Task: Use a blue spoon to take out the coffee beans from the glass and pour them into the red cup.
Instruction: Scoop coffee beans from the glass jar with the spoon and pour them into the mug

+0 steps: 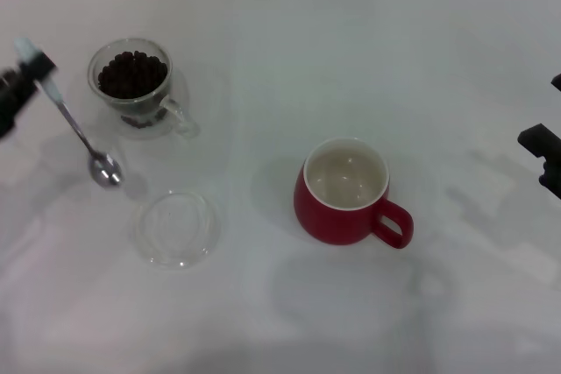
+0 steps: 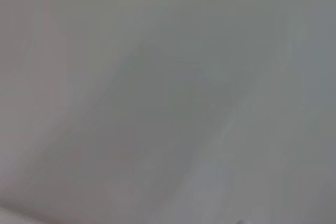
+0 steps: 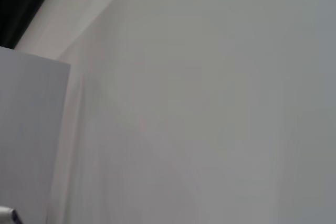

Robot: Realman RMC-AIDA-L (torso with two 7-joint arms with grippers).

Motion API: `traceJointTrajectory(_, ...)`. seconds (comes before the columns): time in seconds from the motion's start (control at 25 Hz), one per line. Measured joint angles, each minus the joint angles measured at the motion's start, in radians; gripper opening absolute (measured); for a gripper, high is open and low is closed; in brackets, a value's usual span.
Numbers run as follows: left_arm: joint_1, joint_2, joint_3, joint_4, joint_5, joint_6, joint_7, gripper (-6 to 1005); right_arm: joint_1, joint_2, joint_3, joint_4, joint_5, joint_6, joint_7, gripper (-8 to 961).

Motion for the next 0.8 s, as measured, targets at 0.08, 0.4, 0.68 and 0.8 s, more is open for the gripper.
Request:
traceJointTrajectory(0.08,-0.023,0.009,0.000,-0.028,-0.011,-0.003,-0.008,130,0.005,0.001,0.000,-0.002,-0.001,-0.006,0.000,645)
traceJointTrajectory(0.4,-0.158,0.053,0.003,-0.126,-0.021,-0.095,-0.086,130,0.015,0.006,0.006,-0.008,0.000,-0.013,-0.001,644)
traceJointTrajectory(0.68,-0.265,0.074,0.005,-0.129,0.020,-0.237,-0.211,129,0.019,0.016,0.007,-0.018,0.019,-0.013,0.000,644)
traceJointTrajectory(0.8,-0.321,0.080,0.005,-0.127,0.082,-0.306,-0.295,130,0.016,0.016,0.008,-0.021,0.034,-0.012,0.006,644)
